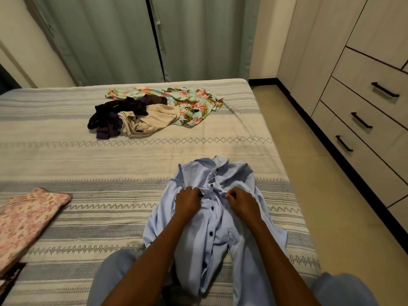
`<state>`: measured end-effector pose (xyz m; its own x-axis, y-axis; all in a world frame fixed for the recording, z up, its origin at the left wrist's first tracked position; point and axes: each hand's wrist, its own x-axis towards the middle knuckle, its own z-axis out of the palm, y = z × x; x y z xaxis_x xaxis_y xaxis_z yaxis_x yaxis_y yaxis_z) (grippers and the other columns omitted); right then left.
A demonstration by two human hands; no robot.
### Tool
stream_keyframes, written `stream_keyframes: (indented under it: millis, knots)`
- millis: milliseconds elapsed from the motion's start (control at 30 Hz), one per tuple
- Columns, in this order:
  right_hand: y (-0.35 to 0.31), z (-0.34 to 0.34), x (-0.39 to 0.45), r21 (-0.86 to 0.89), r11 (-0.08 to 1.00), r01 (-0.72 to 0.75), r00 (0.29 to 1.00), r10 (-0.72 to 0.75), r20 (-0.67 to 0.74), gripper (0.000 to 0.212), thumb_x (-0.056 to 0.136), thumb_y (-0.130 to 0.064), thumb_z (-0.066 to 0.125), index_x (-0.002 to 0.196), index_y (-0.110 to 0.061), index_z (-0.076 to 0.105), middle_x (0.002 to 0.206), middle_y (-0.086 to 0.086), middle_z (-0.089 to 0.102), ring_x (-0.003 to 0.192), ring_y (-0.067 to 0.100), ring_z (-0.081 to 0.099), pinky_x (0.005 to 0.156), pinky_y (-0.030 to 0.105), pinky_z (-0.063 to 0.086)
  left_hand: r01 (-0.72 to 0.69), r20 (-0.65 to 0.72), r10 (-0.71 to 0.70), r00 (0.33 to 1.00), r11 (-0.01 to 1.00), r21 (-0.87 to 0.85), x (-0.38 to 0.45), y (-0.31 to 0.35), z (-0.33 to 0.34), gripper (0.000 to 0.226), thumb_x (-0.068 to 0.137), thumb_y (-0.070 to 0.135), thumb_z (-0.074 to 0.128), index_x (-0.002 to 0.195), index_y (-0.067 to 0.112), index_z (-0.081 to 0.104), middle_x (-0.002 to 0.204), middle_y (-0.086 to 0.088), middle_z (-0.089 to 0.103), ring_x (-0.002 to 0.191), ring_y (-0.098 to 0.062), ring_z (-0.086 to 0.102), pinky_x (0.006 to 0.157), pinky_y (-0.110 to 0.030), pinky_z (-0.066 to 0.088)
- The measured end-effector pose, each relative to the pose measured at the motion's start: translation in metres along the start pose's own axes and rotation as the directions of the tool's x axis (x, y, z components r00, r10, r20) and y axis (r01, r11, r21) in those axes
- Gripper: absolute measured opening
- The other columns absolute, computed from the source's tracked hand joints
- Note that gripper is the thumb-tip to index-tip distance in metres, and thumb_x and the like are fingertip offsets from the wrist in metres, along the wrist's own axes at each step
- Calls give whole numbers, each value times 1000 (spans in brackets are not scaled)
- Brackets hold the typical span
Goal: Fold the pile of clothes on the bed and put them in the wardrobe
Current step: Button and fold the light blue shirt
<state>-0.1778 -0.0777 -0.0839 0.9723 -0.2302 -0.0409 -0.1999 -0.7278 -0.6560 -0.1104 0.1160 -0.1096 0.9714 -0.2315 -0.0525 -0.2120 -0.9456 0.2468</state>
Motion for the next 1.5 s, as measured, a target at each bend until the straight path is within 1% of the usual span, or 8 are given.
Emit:
stream_keyframes:
  millis: [200, 600, 767, 867, 1000, 1167, 1367, 1500]
  knots:
    - [-4, -7, 2, 22, 999, 28, 999, -27, -46, 24, 96, -42, 60, 91, -21, 70, 89, -4, 67, 82, 11, 60, 68, 24, 37, 21, 47, -20, 999, 1000, -21, -9, -4, -3, 26, 88, 32, 55, 106, 31, 74, 115, -4, 61, 112, -32, 56, 95, -44, 44]
    - [-4, -6, -8, 101, 995, -11, 999, 16, -44, 24, 97, -33, 60, 80, -18, 65, 76, -6, 60, 72, 10, 56, 58, 25, 33, -13, -165, 43, 985, 984, 175, -24, 3, 2, 21, 86, 32, 57, 86, 18, 73, 111, -7, 58, 99, -34, 50, 82, -44, 37]
    - [-2, -5, -4, 187, 982, 5, 993, 16, -114, 22, 97, -33, 60, 80, -21, 65, 82, -2, 66, 78, 16, 62, 67, 32, 43, -54, -248, 72, 966, 996, 77, -25, 21, -30, 23, 88, 38, 61, 90, 19, 73, 108, -6, 56, 99, -32, 50, 79, -40, 36]
    - [-6, -9, -4, 247, 969, 26, 992, 5, -124, 19, 98, -33, 60, 88, -19, 68, 85, 1, 69, 80, 18, 63, 71, 36, 49, -82, -161, 56, 985, 984, -156, -29, 36, -52, 16, 88, 36, 64, 89, 23, 73, 101, 0, 64, 92, -24, 59, 75, -33, 45]
    - [-9, -23, -8, 296, 954, 42, 995, -13, -100, 14, 97, -26, 62, 99, -14, 71, 80, -3, 67, 74, 13, 62, 66, 28, 46, 88, 152, 33, 988, 686, -723, -38, 56, -72, 11, 92, 20, 68, 83, 14, 70, 78, -4, 72, 58, -11, 62, 55, -27, 48]
    - [-14, -52, -8, 458, 887, -56, 997, 28, 69, 6, 90, -11, 69, 87, -14, 73, 71, 4, 67, 69, 18, 60, 64, 32, 48, 265, 305, 63, 950, 355, -897, -49, 66, -82, 13, 96, -1, 58, 87, -2, 66, 73, -14, 65, 55, -19, 52, 46, -20, 44]
    - [-15, -44, -19, 442, 895, 63, 998, -69, -2, 6, 92, -21, 70, 95, -26, 71, 90, -2, 73, 89, 20, 70, 78, 36, 56, 260, 307, 99, 947, 326, -909, -51, 73, -81, 11, 96, -2, 57, 98, -9, 65, 67, -11, 60, 53, -15, 48, 49, -21, 44]
    - [-19, -29, -30, 345, 930, 123, 981, -63, -181, 15, 94, -19, 67, 106, -12, 72, 93, -1, 71, 86, 10, 64, 68, 6, 44, 274, 328, 126, 936, 320, -907, -54, 72, -82, 14, 98, 3, 56, 101, -8, 65, 64, -6, 61, 55, -13, 45, 50, -20, 40]
